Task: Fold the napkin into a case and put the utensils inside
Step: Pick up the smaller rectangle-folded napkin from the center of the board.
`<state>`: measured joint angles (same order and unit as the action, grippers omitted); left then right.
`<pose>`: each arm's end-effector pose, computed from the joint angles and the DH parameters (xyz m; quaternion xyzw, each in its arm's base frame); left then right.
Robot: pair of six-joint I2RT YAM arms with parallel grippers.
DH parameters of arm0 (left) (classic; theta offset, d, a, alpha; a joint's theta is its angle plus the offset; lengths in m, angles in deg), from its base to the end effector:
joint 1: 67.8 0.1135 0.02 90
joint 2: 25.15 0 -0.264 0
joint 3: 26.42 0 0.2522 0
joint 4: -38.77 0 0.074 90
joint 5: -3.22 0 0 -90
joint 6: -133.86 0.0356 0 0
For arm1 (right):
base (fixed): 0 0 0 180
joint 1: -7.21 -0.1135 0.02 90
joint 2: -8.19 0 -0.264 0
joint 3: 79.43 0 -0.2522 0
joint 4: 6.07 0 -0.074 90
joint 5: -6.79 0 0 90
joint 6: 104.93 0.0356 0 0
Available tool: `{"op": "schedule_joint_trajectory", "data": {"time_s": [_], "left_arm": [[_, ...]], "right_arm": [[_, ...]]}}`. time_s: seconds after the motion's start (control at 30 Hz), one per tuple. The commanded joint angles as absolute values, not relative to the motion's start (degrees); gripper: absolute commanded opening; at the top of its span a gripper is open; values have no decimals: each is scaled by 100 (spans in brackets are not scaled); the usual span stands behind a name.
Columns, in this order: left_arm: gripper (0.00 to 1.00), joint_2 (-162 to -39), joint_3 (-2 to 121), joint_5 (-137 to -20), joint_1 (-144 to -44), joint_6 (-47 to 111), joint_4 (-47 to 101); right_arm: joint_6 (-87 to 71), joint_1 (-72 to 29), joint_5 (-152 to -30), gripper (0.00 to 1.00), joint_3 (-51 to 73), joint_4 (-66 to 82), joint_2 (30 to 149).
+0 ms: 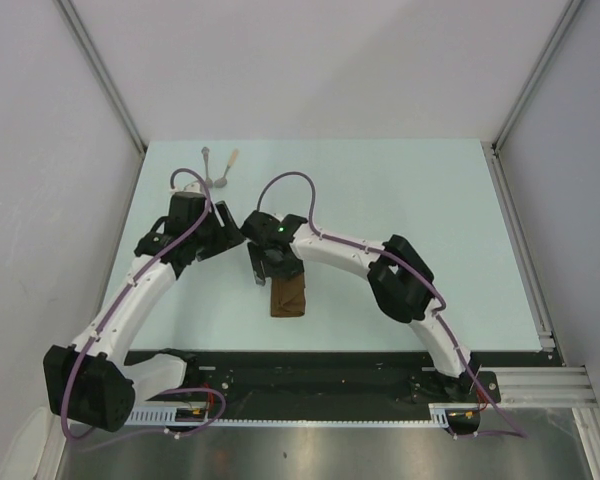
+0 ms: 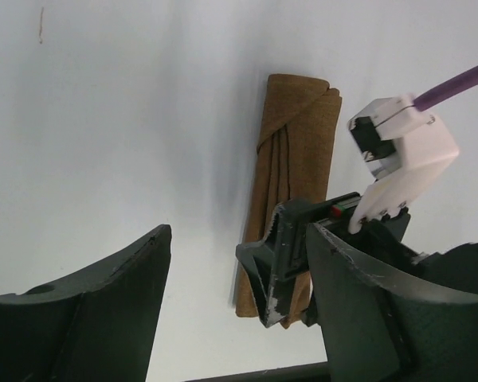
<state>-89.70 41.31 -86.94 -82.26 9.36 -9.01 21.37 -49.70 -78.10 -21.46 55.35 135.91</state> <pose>0.2289 -0.0589 0.2889 -0.1610 0.9084 -0.1587 0.3517 0.2620 0.3963 0.1965 -0.1665 0.9649 0.1140 0.1679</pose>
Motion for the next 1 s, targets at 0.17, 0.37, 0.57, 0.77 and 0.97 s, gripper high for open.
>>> {"op": "schedule_joint_trajectory", "data": {"time_s": [0.17,0.37,0.57,0.77,0.97], "left_arm": [[72,-9089,4139,-8212,-8239,1037,-751],[72,-9036,4218,-8264,-8239,1081,-847],[73,-8957,4279,-8615,-8230,958,-1041],[75,-8957,4332,-8959,-8134,642,-1260],[82,-8922,4411,-9495,-7888,229,-1664]], "right_arm": [[2409,-5220,-6985,66,-2762,6148,13958],[2629,-5308,-7011,55,-3044,6227,14239],[2761,-5352,-6985,52,-3035,6227,14415],[2858,-5475,-6748,43,-3026,6297,14653],[2910,-5546,-6730,26,-3158,6324,14925]]}}
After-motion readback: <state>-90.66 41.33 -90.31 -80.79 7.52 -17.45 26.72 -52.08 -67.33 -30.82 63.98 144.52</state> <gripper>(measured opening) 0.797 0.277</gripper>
